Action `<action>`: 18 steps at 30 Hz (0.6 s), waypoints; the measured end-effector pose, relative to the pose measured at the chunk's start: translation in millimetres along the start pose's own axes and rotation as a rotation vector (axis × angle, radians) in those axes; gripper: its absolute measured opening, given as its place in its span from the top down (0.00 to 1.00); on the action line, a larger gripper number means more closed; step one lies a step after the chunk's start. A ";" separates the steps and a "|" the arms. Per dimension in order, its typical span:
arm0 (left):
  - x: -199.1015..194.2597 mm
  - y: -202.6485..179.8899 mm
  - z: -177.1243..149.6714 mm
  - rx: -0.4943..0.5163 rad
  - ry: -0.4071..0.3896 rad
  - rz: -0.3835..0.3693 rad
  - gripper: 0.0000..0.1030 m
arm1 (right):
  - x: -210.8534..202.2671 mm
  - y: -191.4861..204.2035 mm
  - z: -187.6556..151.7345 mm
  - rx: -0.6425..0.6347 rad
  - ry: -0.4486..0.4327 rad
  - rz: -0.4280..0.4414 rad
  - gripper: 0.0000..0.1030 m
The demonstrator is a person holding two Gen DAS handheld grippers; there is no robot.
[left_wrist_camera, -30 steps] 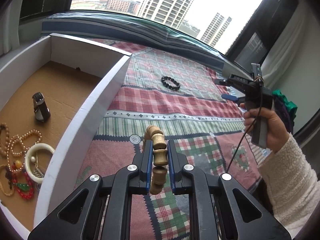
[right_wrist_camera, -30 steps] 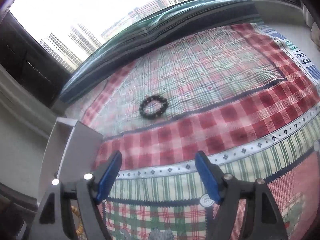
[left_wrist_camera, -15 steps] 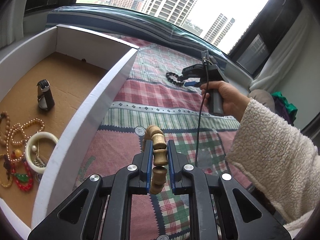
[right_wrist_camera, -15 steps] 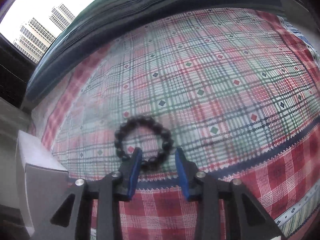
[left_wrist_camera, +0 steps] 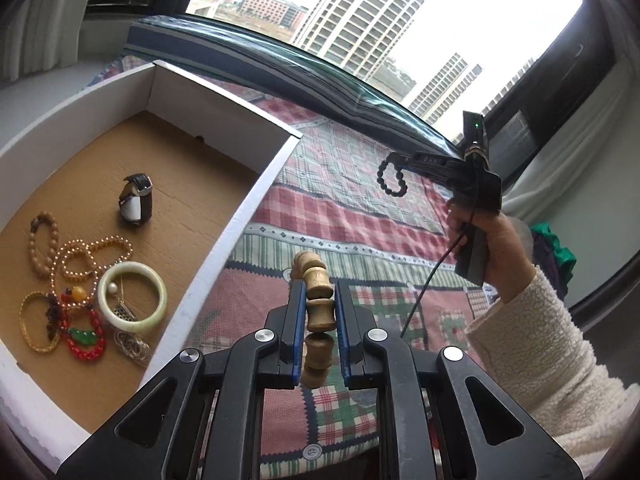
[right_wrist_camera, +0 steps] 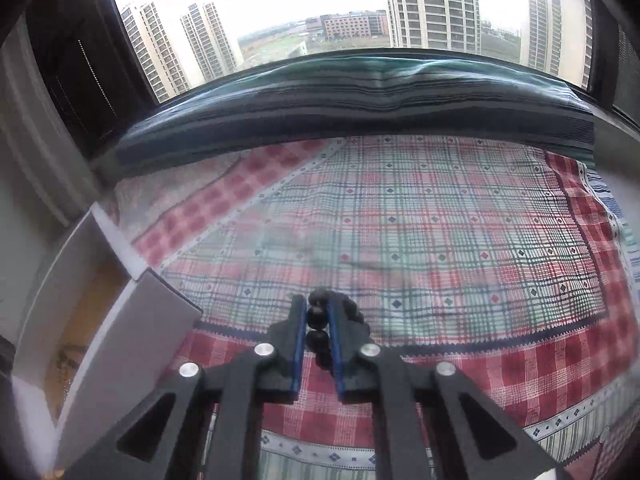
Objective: Organize jewelry
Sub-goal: 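Carry both bracelets into the white box while both grippers open to release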
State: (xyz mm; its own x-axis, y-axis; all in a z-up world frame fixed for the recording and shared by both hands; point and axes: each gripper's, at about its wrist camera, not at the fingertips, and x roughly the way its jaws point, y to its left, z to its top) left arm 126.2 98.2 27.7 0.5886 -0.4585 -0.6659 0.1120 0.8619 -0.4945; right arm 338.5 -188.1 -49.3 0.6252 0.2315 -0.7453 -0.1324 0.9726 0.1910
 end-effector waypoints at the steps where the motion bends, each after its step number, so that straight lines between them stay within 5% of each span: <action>1: -13.6 5.0 3.9 -0.008 -0.022 0.018 0.88 | -15.7 15.8 3.5 -0.032 -0.012 0.043 0.89; 10: -70.5 85.6 10.5 -0.106 -0.097 0.277 0.88 | -106.4 183.0 -16.7 -0.270 -0.051 0.416 0.89; 18: -38.5 126.1 -19.4 -0.123 -0.053 0.490 0.87 | -49.2 305.5 -92.1 -0.416 0.138 0.514 0.89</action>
State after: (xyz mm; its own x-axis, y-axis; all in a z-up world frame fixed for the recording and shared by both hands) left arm 102.2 220.3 -19.8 0.5888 0.0076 -0.8082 -0.2810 0.9395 -0.1959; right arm 196.5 99.6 -13.0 0.3030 0.6404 -0.7057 -0.6889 0.6589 0.3022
